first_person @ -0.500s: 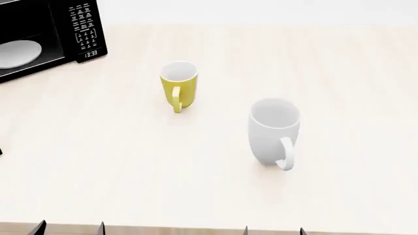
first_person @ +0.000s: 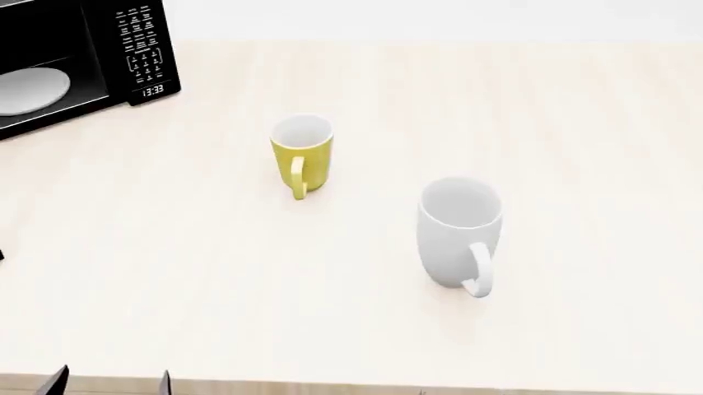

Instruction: Put the yellow and white mug to the front of the white mug.

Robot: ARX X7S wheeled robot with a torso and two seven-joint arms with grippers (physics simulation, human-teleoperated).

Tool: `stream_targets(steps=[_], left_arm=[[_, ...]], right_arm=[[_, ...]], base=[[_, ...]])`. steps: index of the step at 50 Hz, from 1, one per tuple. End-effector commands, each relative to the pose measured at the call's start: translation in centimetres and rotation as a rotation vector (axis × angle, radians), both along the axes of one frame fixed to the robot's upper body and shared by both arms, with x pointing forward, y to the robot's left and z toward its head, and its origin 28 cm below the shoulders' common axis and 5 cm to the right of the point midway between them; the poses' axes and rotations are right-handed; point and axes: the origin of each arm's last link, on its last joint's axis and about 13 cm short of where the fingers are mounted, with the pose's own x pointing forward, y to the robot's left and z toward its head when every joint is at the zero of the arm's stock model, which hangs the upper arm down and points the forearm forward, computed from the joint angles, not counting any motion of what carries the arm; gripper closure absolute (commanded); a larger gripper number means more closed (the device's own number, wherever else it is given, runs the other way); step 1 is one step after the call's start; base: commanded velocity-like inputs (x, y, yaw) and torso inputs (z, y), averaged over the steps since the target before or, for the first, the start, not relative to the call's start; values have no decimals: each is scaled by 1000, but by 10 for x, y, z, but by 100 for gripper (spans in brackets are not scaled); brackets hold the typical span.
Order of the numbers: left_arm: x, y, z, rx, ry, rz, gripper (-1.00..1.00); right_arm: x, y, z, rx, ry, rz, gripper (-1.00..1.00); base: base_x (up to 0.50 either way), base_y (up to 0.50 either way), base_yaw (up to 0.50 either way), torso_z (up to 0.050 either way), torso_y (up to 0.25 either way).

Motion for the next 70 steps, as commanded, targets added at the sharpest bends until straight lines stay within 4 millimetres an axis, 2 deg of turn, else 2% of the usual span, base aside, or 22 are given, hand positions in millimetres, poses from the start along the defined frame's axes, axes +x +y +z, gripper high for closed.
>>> stream_targets(steps=[1, 9, 17, 22, 25, 38, 55, 59, 63, 64, 70], left_arm=[[-1, 4, 5, 21, -25, 7, -100], [2, 6, 5, 33, -29, 23, -100], [2, 5, 4, 47, -29, 17, -100], [-2, 5, 9, 60, -55, 3, -100], [-4, 6, 12, 59, -69, 2, -100], [-4, 8, 11, 54, -76, -2, -100], [-4, 9, 10, 43, -81, -5, -100], [-3, 9, 7, 39, -69, -1, -100], [-3, 9, 7, 37, -62, -3, -100], [-3, 9, 7, 37, -63, -4, -100], [-2, 9, 6, 33, -57, -4, -100]], right_arm=[[-12, -27, 12, -18, -25, -115, -100], [-25, -59, 12, -26, -11, -264, -100], [-34, -68, 19, -20, -46, -285, -100], [-48, -83, 25, -37, -128, -348, -100], [-52, -91, 23, 28, -133, -403, -100], [-54, -90, 21, 54, -146, -394, -100], [-53, -88, 20, 43, -158, -393, -100], [-46, -85, 15, -16, -51, -422, -100], [-44, -83, 16, -55, -37, -421, -100], [-46, -83, 18, -28, -117, -408, -100], [-48, -82, 20, -19, -111, -393, -100]], base=[[0, 0, 0, 0, 0], [0, 0, 0, 0, 0], [0, 0, 0, 0, 0], [123, 0, 0, 0, 0], [500, -90, 0, 0, 0], [499, -113, 0, 0, 0], [251, -437, 0, 0, 0], [169, -176, 0, 0, 0], [0, 0, 0, 0, 0], [102, 0, 0, 0, 0], [500, 0, 0, 0, 0]])
